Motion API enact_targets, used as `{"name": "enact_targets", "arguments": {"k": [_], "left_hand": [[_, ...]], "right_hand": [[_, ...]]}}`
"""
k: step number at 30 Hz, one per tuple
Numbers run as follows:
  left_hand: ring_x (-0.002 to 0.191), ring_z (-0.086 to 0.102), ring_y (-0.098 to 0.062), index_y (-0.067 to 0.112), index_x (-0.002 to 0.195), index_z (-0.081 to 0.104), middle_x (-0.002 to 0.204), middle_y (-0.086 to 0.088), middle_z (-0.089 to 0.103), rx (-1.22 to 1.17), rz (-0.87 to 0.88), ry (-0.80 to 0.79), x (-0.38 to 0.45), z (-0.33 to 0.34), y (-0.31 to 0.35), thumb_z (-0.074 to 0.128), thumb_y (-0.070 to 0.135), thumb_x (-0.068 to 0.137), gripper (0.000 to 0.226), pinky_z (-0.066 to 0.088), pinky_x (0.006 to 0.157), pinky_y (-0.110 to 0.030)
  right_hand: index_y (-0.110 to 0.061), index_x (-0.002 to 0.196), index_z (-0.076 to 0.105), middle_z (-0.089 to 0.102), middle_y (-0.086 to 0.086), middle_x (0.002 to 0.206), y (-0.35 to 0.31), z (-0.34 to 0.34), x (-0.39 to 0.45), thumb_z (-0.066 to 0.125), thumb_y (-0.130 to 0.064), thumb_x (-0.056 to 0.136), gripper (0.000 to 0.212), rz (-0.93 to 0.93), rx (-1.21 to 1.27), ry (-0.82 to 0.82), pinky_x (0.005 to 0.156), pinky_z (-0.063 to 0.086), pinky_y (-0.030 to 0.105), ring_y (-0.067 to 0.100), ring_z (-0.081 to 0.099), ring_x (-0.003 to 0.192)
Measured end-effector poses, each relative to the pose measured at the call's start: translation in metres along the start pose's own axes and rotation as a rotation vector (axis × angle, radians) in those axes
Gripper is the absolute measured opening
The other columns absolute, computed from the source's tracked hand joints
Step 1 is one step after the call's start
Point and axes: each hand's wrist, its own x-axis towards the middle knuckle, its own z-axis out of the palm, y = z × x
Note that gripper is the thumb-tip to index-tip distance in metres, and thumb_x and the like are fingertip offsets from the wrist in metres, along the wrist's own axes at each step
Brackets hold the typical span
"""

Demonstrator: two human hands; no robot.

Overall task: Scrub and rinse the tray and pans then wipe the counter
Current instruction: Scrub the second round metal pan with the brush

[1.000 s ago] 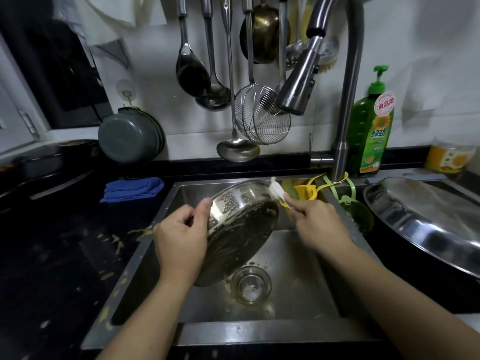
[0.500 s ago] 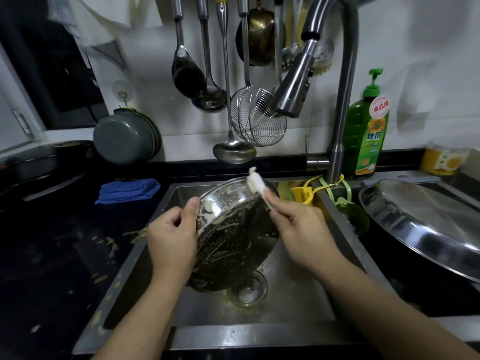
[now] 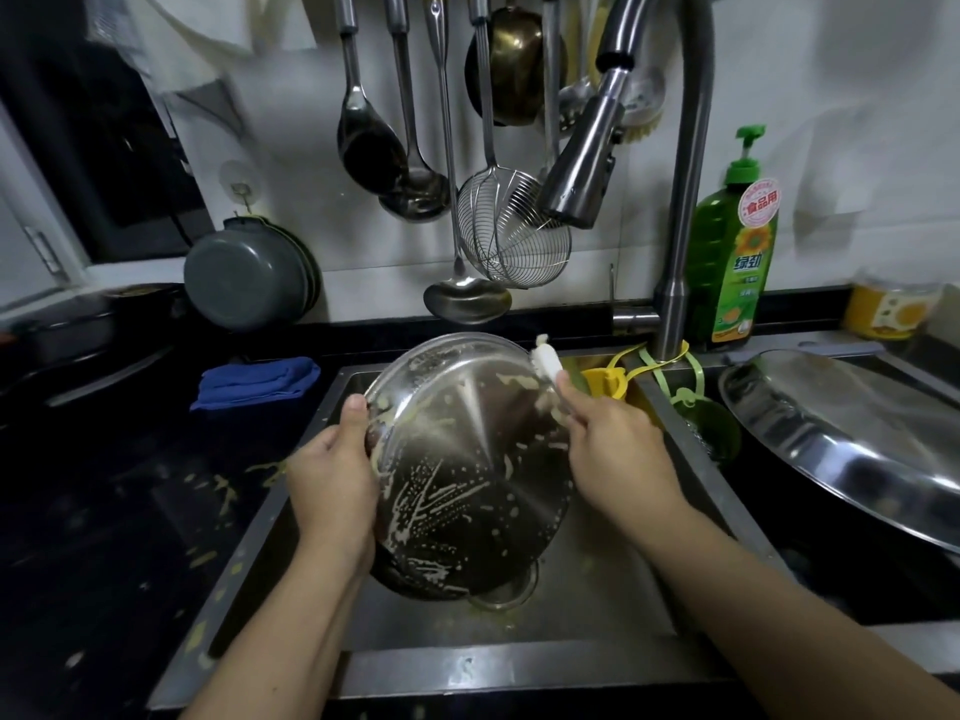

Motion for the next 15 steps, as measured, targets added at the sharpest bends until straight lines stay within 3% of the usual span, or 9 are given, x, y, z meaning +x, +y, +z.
{"name": "enact_targets", "arguments": {"k": [5, 9, 13, 15], "left_hand": [[0.079, 0.073, -0.029, 0.012, 0.076, 0.075, 0.080, -0.014, 0.077, -0.042, -0.080, -0.027, -0.004, 0.005, 0.002, 0.060, 0.048, 0.100, 0.047, 0.058, 0.086, -0.051], [0.087, 0.074, -0.036, 0.012, 0.079, 0.076, 0.082, -0.014, 0.077, -0.035, -0.114, -0.039, -0.005, 0.005, 0.004, 0.056, 0.050, 0.102, 0.049, 0.059, 0.088, -0.054], [0.086, 0.074, -0.039, 0.013, 0.078, 0.076, 0.080, -0.014, 0.077, 0.007, -0.135, -0.049, -0.002, 0.006, 0.001, 0.054, 0.056, 0.100, 0.053, 0.058, 0.088, -0.058], [0.088, 0.074, -0.040, 0.013, 0.079, 0.075, 0.081, -0.015, 0.077, 0.012, -0.158, -0.047, 0.000, 0.006, -0.001, 0.054, 0.058, 0.098, 0.053, 0.057, 0.089, -0.061]], "right_hand": [[-0.044, 0.148, 0.040, 0.059, -0.003, 0.091, -0.027, 0.010, -0.025, 0.053, -0.023, 0.101, 0.053, -0.339, 0.135, -0.155, 0.079, 0.052, 0.039, 0.017, 0.056, 0.085], [-0.041, 0.149, 0.041, 0.062, 0.002, 0.095, -0.006, 0.000, 0.003, 0.052, -0.020, 0.102, 0.052, -0.048, 0.031, 0.003, 0.069, 0.052, 0.035, 0.015, 0.055, 0.078], [-0.047, 0.148, 0.039, 0.060, -0.003, 0.090, -0.032, 0.011, -0.029, 0.053, -0.024, 0.102, 0.053, -0.372, 0.121, -0.229, 0.077, 0.052, 0.035, 0.016, 0.056, 0.083], [-0.048, 0.147, 0.041, 0.061, -0.001, 0.091, -0.024, 0.009, -0.016, 0.053, -0.023, 0.101, 0.053, -0.328, 0.121, -0.130, 0.076, 0.052, 0.038, 0.019, 0.057, 0.083]]}}
